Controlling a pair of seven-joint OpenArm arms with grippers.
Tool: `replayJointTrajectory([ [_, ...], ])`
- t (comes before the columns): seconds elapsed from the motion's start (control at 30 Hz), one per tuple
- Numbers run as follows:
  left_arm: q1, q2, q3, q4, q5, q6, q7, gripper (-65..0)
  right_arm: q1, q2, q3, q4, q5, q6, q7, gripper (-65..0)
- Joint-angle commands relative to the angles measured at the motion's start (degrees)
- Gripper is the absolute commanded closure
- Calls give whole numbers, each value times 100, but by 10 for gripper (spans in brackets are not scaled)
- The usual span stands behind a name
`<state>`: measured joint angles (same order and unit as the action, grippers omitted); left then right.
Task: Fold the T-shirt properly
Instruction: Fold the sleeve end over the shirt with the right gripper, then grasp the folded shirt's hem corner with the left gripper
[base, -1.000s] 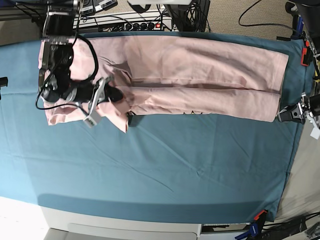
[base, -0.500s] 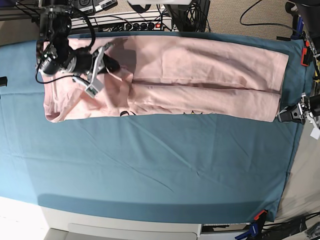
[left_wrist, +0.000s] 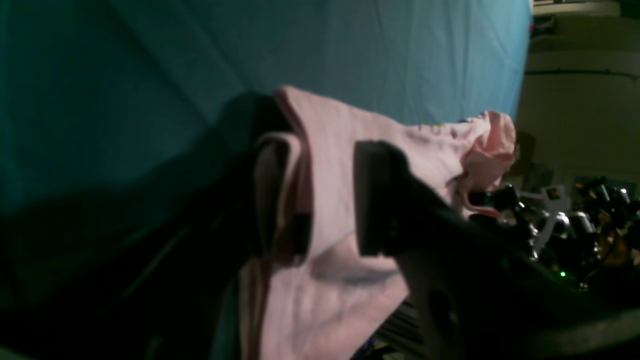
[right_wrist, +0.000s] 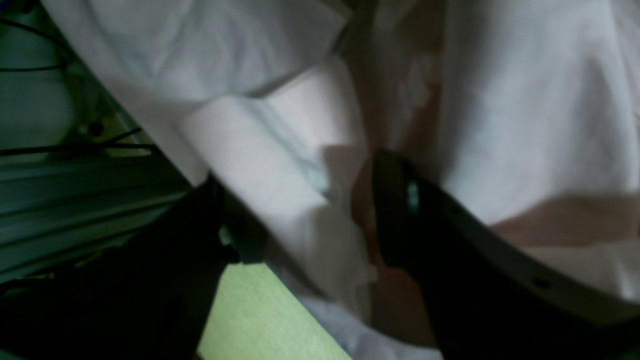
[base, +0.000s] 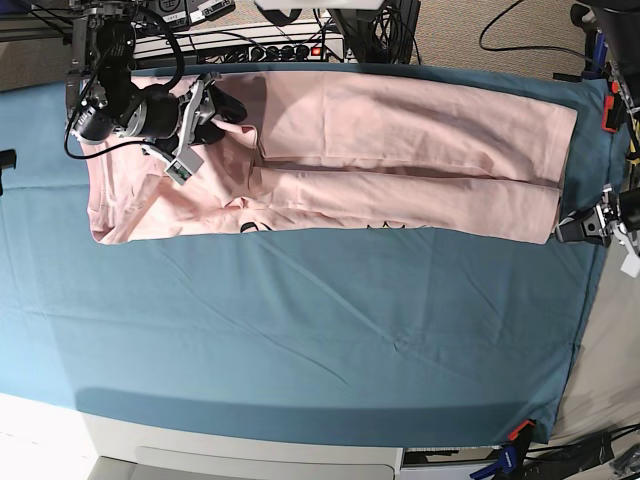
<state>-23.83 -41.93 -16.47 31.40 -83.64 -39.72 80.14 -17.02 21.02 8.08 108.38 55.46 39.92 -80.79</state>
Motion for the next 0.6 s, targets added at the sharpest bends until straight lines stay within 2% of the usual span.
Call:
replayJointTrajectory([
  [0.0,-74,-245,-22,74,-136,-28,-14,-256,39,48,149,188,157,8,188,-322],
  [0.13,175,-481,-22,76,-136,-28,-14,-269,127,-197,723,522,173,8,219,-322],
  [0.3,562,-715,-22,76,-136,-28,-14,-317,275,-518,1449,603,170,8,485,-322],
  [0.4,678,-643,-20,114,-136,-28,-14,-317,404,-671,1644,603,168,8,520,-322],
  [0.57,686,-321,13,173,-136,-28,-14,-316,481,-820,1657,601,149,8,588,-322],
])
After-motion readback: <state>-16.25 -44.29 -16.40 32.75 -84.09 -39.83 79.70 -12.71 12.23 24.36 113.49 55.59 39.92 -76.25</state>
